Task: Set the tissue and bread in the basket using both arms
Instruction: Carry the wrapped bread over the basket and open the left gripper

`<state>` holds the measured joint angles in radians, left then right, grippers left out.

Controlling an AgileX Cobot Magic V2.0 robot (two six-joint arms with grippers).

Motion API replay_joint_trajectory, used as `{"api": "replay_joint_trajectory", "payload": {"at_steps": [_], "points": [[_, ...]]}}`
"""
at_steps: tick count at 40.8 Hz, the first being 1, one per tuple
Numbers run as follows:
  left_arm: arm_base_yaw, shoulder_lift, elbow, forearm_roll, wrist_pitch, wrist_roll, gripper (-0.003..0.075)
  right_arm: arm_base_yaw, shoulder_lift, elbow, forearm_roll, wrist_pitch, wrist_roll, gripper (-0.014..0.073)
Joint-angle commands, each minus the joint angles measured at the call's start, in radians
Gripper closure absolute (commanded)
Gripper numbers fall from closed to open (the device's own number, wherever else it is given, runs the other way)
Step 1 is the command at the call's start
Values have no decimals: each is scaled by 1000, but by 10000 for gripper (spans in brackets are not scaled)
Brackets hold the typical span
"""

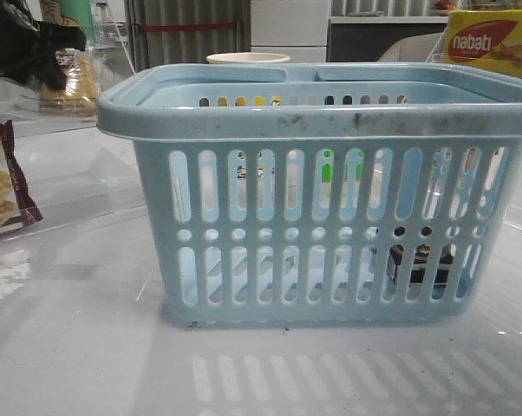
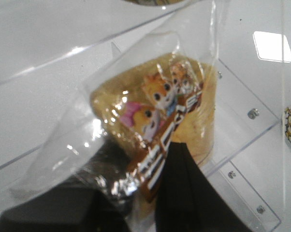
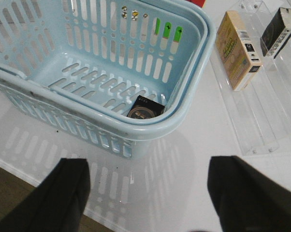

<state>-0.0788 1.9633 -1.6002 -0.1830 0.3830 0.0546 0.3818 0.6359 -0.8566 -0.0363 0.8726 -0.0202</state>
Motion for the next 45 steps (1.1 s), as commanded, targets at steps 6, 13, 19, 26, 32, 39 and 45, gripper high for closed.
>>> {"api": "replay_joint_trajectory", "payload": {"at_steps": [6, 13, 19, 26, 32, 39, 45], "points": [[-22, -219, -31, -4, 29, -1, 629, -2, 0, -26, -15, -69, -1, -10], [-89, -348, -31, -4, 164, 1, 629, -2, 0, -26, -15, -69, -1, -10], [-198, -449, -31, -4, 222, 57, 629, -2, 0, -26, -15, -69, -1, -10], [-371, -491, -31, -4, 266, 56, 629, -2, 0, -26, -15, -69, -1, -10], [-534, -476, -29, 16, 309, 122, 629, -2, 0, -26, -15, -69, -1, -10], [-644, -417, -29, 82, 291, 213, 629, -2, 0, -26, -15, -69, -1, -10], [-651, -340, -29, 97, 270, 213, 629, -2, 0, -26, -15, -69, -1, -10]]}}
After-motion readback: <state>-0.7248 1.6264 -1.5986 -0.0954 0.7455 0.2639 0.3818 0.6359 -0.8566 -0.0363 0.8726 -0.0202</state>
